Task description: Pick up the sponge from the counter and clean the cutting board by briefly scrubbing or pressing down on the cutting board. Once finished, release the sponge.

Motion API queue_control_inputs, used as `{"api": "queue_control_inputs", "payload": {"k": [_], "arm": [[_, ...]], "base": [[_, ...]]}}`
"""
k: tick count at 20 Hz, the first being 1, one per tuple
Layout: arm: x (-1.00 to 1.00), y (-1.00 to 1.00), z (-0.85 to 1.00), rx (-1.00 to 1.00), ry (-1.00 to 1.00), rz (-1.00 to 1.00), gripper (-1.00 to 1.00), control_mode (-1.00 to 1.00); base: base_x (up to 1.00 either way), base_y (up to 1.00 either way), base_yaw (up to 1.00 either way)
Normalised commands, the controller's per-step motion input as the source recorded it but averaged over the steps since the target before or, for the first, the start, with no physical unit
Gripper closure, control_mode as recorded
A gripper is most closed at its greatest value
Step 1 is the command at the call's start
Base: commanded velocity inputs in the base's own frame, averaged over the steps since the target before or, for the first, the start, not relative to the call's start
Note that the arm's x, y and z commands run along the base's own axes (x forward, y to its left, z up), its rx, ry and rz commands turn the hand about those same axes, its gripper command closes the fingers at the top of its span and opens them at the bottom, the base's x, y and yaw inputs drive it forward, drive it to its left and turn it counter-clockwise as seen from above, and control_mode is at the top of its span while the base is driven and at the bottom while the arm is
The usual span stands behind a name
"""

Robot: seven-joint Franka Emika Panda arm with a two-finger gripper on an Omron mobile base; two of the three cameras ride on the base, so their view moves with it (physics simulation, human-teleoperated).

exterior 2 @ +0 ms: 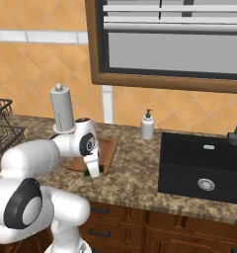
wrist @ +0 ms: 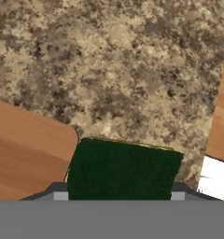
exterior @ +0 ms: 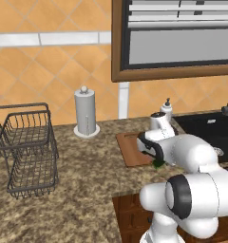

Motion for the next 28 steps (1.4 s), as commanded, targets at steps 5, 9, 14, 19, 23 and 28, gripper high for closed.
{"api": "queue_control_inputs", "payload": {"k": [5, 9, 14, 19, 23, 28], "arm": [[0.41, -0.2, 0.11, -0.06, 0.06, -0.19, 1.0, -1.0], [0.19, -0.27, 0.01, 0.0, 0.0, -0.11, 1.0, -1.0], [0.22, -0.07, -0.02, 0.0, 0.0, -0.06, 1.0, -1.0], [0.02, -0.2, -0.21, 0.0, -0.04, -0.05, 1.0, -1.0], [0.0, -0.13, -0.26, 0.0, -0.09, -0.05, 1.0, -1.0], [0.01, -0.26, -0.3, 0.0, -0.08, -0.08, 1.0, -1.0]], "base": [[0.0, 0.0, 0.0], [0.0, 0.0, 0.0], [0.0, 0.0, 0.0], [0.0, 0.0, 0.0], [0.0, 0.0, 0.0], [0.0, 0.0, 0.0]]}}
